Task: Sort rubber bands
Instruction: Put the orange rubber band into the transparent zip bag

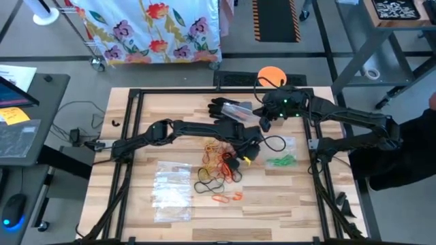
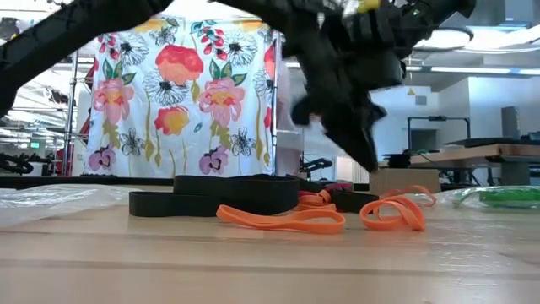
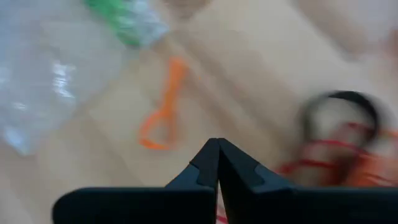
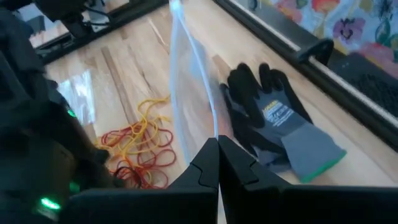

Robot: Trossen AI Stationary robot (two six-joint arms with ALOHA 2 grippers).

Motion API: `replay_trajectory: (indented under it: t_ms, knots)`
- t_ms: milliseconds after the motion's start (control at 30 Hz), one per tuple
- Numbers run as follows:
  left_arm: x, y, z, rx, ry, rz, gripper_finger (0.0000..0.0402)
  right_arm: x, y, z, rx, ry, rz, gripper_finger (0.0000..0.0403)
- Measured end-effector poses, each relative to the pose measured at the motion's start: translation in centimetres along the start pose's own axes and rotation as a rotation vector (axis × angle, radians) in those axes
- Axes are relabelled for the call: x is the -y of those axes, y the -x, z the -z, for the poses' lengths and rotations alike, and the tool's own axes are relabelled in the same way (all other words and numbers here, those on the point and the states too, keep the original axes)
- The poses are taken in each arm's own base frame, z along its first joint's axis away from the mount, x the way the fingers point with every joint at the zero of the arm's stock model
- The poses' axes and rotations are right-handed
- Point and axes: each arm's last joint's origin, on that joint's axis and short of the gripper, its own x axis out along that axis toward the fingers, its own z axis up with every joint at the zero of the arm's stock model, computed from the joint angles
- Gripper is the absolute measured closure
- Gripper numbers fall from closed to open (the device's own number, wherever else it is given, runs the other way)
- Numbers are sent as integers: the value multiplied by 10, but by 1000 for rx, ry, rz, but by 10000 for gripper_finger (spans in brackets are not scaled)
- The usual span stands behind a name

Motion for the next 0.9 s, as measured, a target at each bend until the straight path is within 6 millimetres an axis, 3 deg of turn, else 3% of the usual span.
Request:
replay_trajectory:
  t_ms: [133,300,700,900]
  knots:
    - [8,0,-1,-1,-16,76,401,0,1,1,-7,16,2,403]
    - [5,-7,-5,18,-143,-18,386,0,2,-1,9,33,-1,403]
    - [-11,-21,-9,46,-302,-232,252,1,9,-5,14,62,4,403]
    - [-16,-32,10,90,-342,-176,222,-2,24,-16,1,85,5,403]
